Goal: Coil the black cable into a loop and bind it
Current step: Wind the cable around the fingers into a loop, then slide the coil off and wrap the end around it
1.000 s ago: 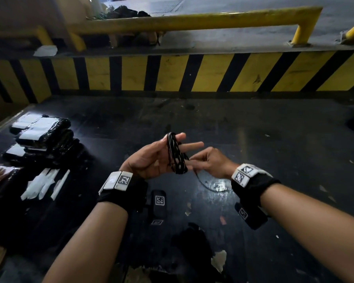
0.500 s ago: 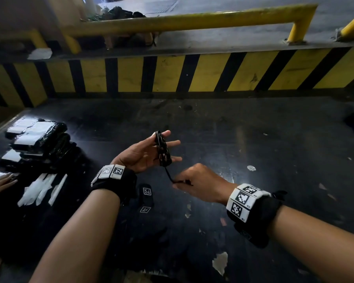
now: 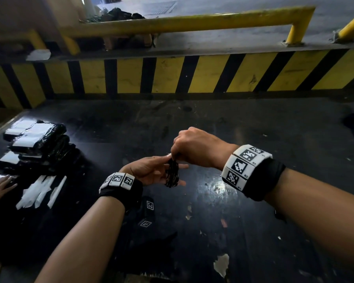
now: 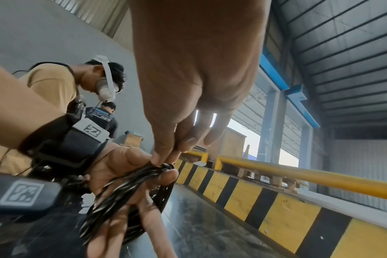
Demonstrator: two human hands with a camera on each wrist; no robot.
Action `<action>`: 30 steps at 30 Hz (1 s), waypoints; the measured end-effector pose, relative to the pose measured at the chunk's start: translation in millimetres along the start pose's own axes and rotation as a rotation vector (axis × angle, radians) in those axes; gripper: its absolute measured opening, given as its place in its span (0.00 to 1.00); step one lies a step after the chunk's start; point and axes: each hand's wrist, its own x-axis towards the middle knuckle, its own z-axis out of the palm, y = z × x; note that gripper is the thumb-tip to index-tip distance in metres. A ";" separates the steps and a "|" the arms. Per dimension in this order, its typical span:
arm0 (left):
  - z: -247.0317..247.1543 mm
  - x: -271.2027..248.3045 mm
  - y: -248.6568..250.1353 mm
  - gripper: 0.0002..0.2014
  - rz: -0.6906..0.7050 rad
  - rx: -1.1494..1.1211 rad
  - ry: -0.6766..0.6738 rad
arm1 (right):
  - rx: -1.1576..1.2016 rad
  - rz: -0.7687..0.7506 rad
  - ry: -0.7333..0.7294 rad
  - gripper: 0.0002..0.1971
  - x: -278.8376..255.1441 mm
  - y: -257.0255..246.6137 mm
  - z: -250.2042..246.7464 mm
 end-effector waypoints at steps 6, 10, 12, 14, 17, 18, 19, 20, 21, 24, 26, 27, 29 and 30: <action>0.1 -1.0 -4.8 0.22 -0.075 0.030 -0.065 | 0.240 0.062 0.017 0.06 3.3 17.3 2.0; -1.0 -1.3 -11.1 0.19 -0.063 -0.036 -0.142 | 0.426 0.061 0.053 0.04 2.5 25.6 7.4; -0.5 -0.5 -11.5 0.18 -0.047 -0.085 -0.139 | 0.515 0.098 0.077 0.05 -0.9 29.2 11.8; 0.0 0.8 -8.8 0.19 -0.037 -0.087 -0.122 | 0.643 0.191 0.085 0.05 -5.0 33.0 19.9; 3.9 3.3 -1.4 0.19 -0.045 -0.061 -0.118 | 0.882 0.302 0.105 0.08 -12.6 37.1 38.2; 5.3 4.5 0.7 0.19 -0.051 -0.032 -0.105 | 0.963 0.336 0.118 0.08 -15.3 37.2 44.2; 7.4 5.8 2.6 0.19 -0.061 0.005 -0.089 | 1.044 0.369 0.134 0.08 -18.2 36.8 49.7; 9.7 7.1 4.0 0.19 -0.074 0.039 -0.071 | 1.111 0.402 0.146 0.08 -20.9 36.1 53.8; 11.7 8.4 5.0 0.20 -0.085 0.062 -0.060 | 1.162 0.429 0.156 0.08 -23.2 35.2 57.9; 15.6 13.2 6.0 0.21 -0.108 0.053 -0.054 | 1.261 0.524 0.150 0.07 -29.5 32.7 68.1; 17.7 17.1 5.4 0.21 -0.110 0.052 -0.045 | 1.356 0.553 0.108 0.09 -33.6 30.7 77.5; 18.4 18.7 4.9 0.22 -0.106 0.061 -0.036 | 1.375 0.550 0.098 0.11 -35.1 28.7 83.4; 20.4 21.5 3.6 0.23 -0.093 0.078 -0.011 | 1.379 0.537 0.125 0.17 -36.1 26.4 94.6; 21.5 22.9 2.3 0.23 -0.083 0.091 0.018 | 1.383 0.537 0.159 0.22 -36.4 26.1 99.9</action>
